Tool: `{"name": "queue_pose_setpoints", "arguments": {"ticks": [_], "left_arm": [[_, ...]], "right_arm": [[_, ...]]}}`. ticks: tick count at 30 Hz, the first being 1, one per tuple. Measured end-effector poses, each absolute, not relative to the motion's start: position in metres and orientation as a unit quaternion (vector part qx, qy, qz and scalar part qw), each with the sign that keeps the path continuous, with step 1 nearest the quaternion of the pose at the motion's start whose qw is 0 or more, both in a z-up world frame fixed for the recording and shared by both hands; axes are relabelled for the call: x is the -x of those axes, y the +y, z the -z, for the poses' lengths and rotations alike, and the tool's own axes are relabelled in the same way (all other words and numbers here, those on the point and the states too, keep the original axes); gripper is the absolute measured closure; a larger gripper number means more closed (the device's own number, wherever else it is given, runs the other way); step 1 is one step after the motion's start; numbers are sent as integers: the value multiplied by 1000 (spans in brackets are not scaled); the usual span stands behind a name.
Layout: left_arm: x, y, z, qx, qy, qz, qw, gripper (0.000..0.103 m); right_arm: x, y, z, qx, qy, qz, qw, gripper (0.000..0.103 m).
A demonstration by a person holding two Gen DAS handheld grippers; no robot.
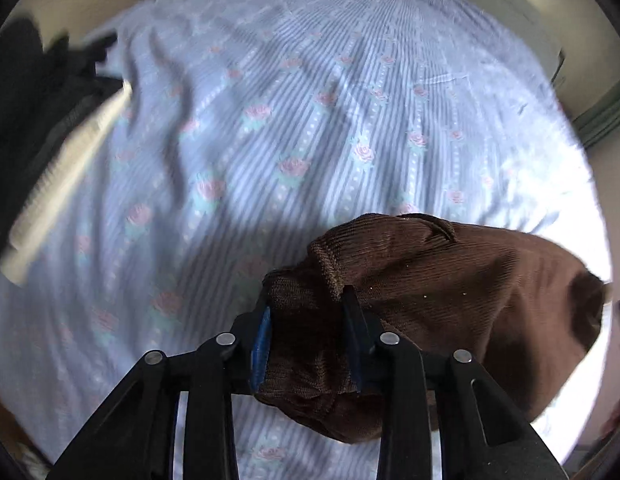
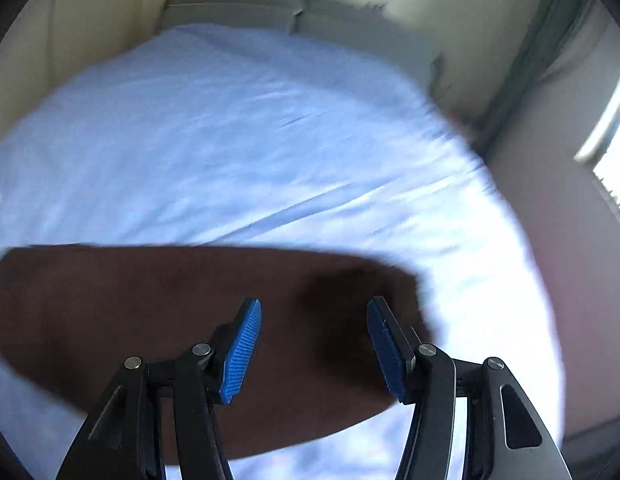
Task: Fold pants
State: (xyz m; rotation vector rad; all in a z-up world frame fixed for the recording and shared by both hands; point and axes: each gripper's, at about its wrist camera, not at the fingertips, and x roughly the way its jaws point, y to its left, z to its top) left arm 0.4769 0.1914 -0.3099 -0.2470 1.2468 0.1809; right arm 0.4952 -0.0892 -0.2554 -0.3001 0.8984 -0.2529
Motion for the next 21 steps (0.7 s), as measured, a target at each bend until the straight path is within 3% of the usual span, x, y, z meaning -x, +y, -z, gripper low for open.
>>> {"name": "queue_pose_setpoints", "arguments": {"ticks": [2, 4, 5, 7, 13, 15, 16, 21], "left_arm": [[-481, 173, 304, 35, 587, -124, 799, 52], [-477, 148, 287, -58, 564, -165, 807, 39], [-473, 140, 276, -76, 547, -170, 816, 37], [-463, 123, 244, -70, 506, -159, 845, 20], [-470, 74, 229, -35, 500, -35, 865, 18], [-478, 65, 240, -31, 517, -31, 855, 20], [-482, 59, 245, -26, 523, -29, 851, 21], [-488, 40, 256, -12, 529, -30, 848, 23]], "right_arm": [[-505, -110, 254, 142, 423, 148, 882, 38], [-521, -144, 260, 103, 449, 149, 875, 38], [-526, -156, 262, 86, 457, 149, 873, 38], [-532, -178, 266, 62, 464, 139, 873, 38], [-553, -219, 303, 4, 523, 60, 850, 38], [-561, -232, 321, -16, 548, 48, 835, 54], [-563, -239, 326, -34, 557, 39, 829, 70], [-573, -253, 289, -55, 501, 21, 863, 73]]}}
